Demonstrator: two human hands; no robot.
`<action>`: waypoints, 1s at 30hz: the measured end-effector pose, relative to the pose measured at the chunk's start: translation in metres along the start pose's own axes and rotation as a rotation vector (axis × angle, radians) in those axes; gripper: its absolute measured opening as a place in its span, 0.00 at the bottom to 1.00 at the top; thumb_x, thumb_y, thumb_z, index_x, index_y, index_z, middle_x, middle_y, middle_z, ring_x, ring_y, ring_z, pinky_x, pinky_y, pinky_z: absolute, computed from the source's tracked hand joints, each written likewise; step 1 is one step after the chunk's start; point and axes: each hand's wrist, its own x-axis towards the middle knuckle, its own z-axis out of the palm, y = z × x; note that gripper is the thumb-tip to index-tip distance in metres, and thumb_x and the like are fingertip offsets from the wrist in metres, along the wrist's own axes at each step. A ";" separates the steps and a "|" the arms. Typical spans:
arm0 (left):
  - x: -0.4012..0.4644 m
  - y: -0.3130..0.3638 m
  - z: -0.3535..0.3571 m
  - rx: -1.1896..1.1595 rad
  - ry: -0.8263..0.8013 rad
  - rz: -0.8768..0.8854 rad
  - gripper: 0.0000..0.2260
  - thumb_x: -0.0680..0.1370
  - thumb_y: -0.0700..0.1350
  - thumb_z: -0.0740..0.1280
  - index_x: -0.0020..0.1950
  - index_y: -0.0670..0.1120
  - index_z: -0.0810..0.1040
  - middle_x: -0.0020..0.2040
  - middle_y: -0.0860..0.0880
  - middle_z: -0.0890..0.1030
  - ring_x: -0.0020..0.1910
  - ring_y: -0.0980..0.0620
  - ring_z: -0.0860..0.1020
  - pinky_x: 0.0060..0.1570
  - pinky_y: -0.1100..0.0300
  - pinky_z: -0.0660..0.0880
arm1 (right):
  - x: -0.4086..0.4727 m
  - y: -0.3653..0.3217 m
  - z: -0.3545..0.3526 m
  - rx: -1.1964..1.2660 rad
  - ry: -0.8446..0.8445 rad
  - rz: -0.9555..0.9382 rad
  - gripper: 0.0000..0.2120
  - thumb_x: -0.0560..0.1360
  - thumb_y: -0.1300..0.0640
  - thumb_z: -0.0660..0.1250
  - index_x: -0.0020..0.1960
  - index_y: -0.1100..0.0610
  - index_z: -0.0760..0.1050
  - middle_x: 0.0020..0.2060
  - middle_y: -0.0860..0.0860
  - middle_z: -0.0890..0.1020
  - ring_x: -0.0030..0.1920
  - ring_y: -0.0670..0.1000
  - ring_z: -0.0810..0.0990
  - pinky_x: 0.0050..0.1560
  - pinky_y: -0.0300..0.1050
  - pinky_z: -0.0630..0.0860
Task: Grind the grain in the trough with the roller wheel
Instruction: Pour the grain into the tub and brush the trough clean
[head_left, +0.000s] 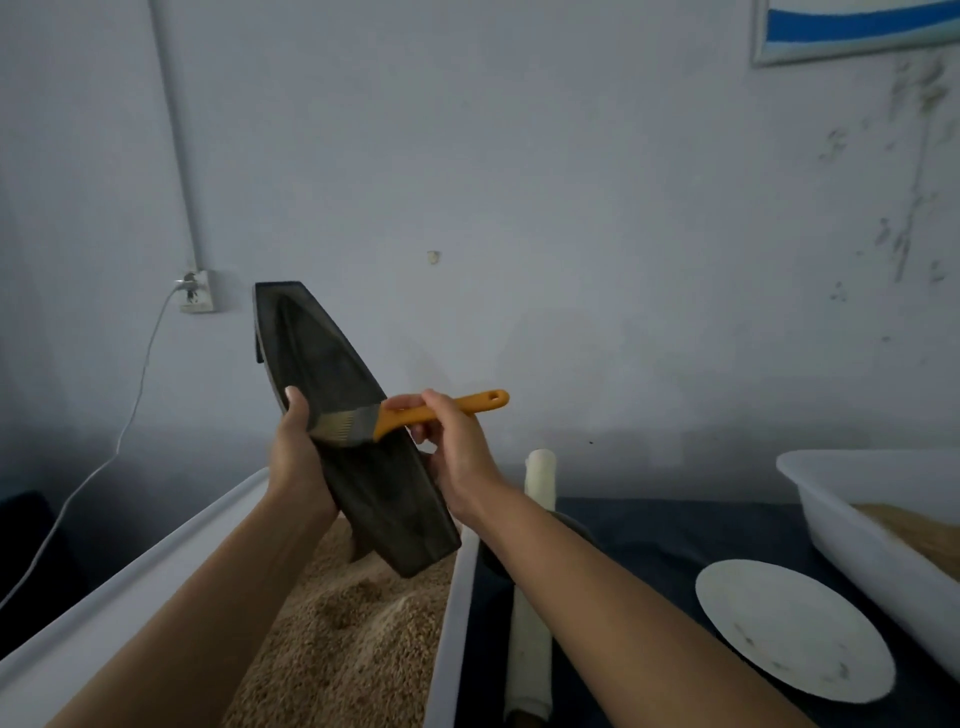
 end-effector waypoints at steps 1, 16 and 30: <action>-0.001 0.000 0.004 0.009 -0.001 -0.017 0.24 0.75 0.66 0.60 0.50 0.45 0.77 0.46 0.44 0.83 0.42 0.45 0.82 0.35 0.53 0.76 | 0.000 -0.001 -0.003 -0.014 0.014 0.001 0.18 0.83 0.50 0.53 0.46 0.52 0.80 0.44 0.54 0.76 0.49 0.49 0.74 0.52 0.46 0.74; -0.081 -0.043 0.082 0.114 -0.245 -0.345 0.24 0.79 0.61 0.58 0.46 0.40 0.78 0.31 0.40 0.82 0.27 0.42 0.81 0.29 0.54 0.74 | -0.062 -0.045 -0.086 -0.173 0.103 0.013 0.15 0.83 0.55 0.55 0.62 0.52 0.78 0.54 0.51 0.79 0.53 0.47 0.78 0.44 0.34 0.78; -0.159 -0.140 0.117 0.107 -0.340 -0.516 0.22 0.77 0.58 0.62 0.47 0.38 0.81 0.39 0.38 0.83 0.37 0.40 0.81 0.37 0.51 0.74 | -0.164 -0.025 -0.176 -0.185 0.485 0.116 0.11 0.81 0.53 0.61 0.61 0.49 0.77 0.54 0.51 0.80 0.55 0.50 0.79 0.56 0.46 0.75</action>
